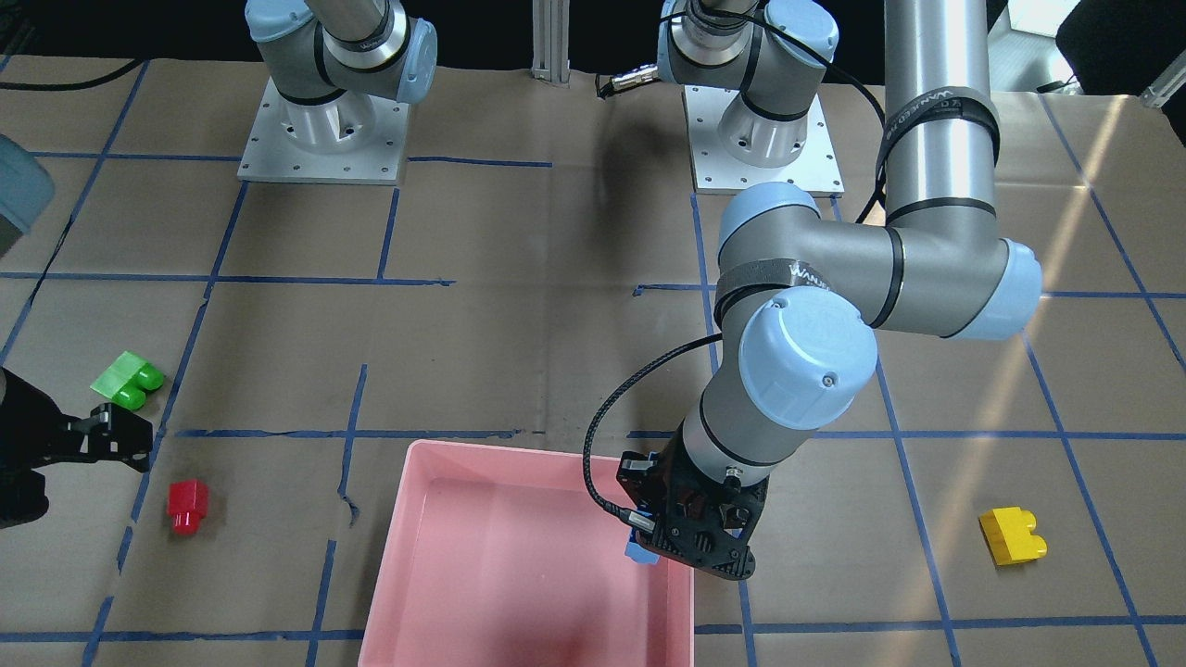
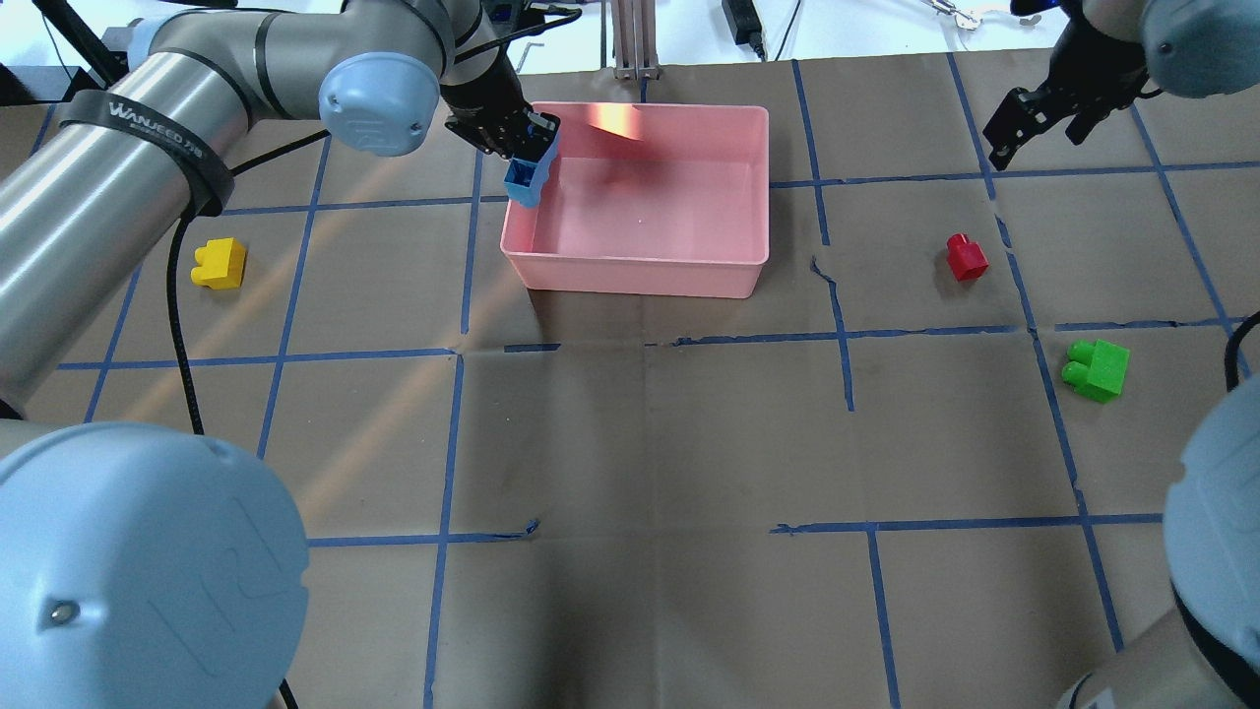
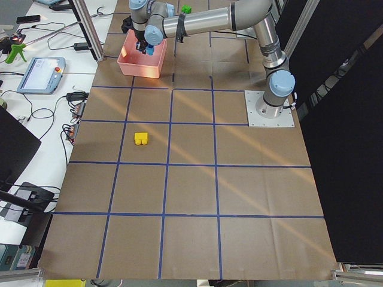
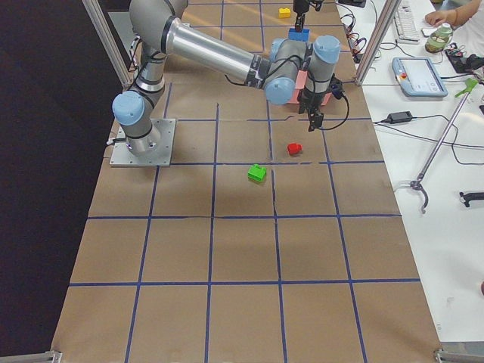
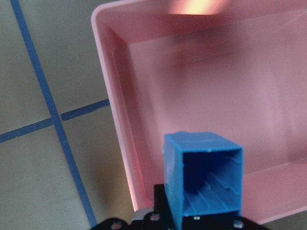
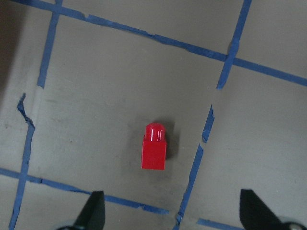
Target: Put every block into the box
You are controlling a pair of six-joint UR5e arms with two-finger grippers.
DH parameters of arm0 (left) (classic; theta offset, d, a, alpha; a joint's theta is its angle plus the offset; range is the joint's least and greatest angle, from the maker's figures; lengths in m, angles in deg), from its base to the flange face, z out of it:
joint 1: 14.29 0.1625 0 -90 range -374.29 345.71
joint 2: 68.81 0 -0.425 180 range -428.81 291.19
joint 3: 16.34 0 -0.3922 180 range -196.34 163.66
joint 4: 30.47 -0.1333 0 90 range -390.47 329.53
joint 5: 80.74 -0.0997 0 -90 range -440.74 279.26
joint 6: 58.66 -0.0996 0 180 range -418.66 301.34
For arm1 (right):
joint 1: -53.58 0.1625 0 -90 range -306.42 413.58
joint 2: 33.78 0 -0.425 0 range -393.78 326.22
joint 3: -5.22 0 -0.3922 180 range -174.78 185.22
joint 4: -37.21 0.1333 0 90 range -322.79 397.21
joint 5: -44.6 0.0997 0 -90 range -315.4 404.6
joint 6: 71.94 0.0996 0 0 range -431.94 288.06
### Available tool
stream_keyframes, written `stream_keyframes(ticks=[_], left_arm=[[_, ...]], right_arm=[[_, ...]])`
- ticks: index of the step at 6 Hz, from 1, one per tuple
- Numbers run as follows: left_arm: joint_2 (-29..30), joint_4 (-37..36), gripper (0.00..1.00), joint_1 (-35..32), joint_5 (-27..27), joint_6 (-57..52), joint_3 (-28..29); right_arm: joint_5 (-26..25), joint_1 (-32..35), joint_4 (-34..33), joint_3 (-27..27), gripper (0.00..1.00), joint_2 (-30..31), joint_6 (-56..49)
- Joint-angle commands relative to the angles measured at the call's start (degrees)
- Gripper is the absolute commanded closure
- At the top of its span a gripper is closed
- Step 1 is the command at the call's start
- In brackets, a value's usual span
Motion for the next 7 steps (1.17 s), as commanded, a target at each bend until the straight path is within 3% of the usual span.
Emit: stream_keyframes(ticks=[1,4,5,7], left_arm=[[0.47,0.09,0.01,-0.41,0.09,0.04,0.02],[-2.41,1.13,0.01,0.98,-1.56,-0.93,-0.59],[-2.95,3.23,0.01,6.57,-6.62,-1.02,-0.86],[-3.13,3.25,0.01,19.3,-6.76,-1.02,-3.57]], right_arm=[[-0.02,0.0,-7.07,-3.71,0.0,-5.41,2.06],[-0.1,0.0,-14.46,-12.33,0.0,-5.96,4.17],[-0.02,0.0,-14.66,-12.43,0.0,-6.13,4.26],[-0.02,0.0,-15.54,-12.61,0.39,-6.13,4.79]])
